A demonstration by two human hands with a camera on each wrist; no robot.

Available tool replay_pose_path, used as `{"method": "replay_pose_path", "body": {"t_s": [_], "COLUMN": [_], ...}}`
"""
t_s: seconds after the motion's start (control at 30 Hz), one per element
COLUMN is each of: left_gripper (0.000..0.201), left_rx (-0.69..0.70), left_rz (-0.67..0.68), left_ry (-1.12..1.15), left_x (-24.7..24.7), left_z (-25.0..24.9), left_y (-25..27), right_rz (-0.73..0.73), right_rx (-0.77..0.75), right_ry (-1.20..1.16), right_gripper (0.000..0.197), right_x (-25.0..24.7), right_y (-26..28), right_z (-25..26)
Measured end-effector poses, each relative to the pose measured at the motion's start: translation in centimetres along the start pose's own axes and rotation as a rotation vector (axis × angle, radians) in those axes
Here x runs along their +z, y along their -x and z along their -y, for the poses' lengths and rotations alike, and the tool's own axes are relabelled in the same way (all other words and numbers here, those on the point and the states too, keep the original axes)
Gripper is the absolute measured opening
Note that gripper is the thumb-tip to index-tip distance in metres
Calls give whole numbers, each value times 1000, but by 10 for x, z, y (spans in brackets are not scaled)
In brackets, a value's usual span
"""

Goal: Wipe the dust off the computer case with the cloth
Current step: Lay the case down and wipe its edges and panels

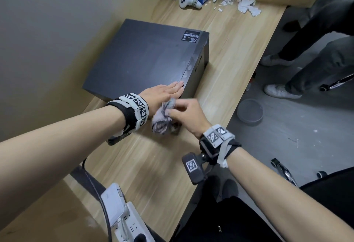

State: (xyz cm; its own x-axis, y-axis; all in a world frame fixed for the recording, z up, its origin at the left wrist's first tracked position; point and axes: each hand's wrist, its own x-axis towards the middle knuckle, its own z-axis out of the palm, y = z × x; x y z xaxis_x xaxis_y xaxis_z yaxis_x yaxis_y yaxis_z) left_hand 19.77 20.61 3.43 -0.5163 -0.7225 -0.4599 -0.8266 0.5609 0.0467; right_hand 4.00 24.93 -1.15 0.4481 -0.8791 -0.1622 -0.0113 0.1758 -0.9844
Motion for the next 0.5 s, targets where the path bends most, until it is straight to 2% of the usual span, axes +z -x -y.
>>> {"method": "replay_pose_path", "body": {"t_s": [0.07, 0.1, 0.17, 0.23, 0.3, 0.37, 0.5], "left_gripper": [78, 91, 121, 125, 109, 84, 29], "left_rx": [-3, -1, -33, -122, -228, -305, -482], "left_rz": [-13, -45, -108, -182, -252, -342, -615], "left_ry": [115, 152, 176, 255, 420, 548, 683], "left_x": [-7, -8, 0, 14, 25, 30, 38], "left_z": [2, 2, 5, 9, 12, 13, 7], "left_y": [5, 9, 19, 31, 44, 56, 70], "right_rz": [-6, -4, -39, -84, -87, -42, 127], "right_rx": [-8, 12, 89, 160, 172, 143, -4], "right_ry": [-37, -56, -90, -68, 40, 207, 740], "right_gripper": [8, 6, 24, 27, 34, 34, 27], "right_x": [-9, -18, -43, -64, -72, -65, -28], "right_y": [-10, -13, -17, -18, -21, -23, -27], "right_z": [19, 26, 36, 41, 42, 43, 44]}}
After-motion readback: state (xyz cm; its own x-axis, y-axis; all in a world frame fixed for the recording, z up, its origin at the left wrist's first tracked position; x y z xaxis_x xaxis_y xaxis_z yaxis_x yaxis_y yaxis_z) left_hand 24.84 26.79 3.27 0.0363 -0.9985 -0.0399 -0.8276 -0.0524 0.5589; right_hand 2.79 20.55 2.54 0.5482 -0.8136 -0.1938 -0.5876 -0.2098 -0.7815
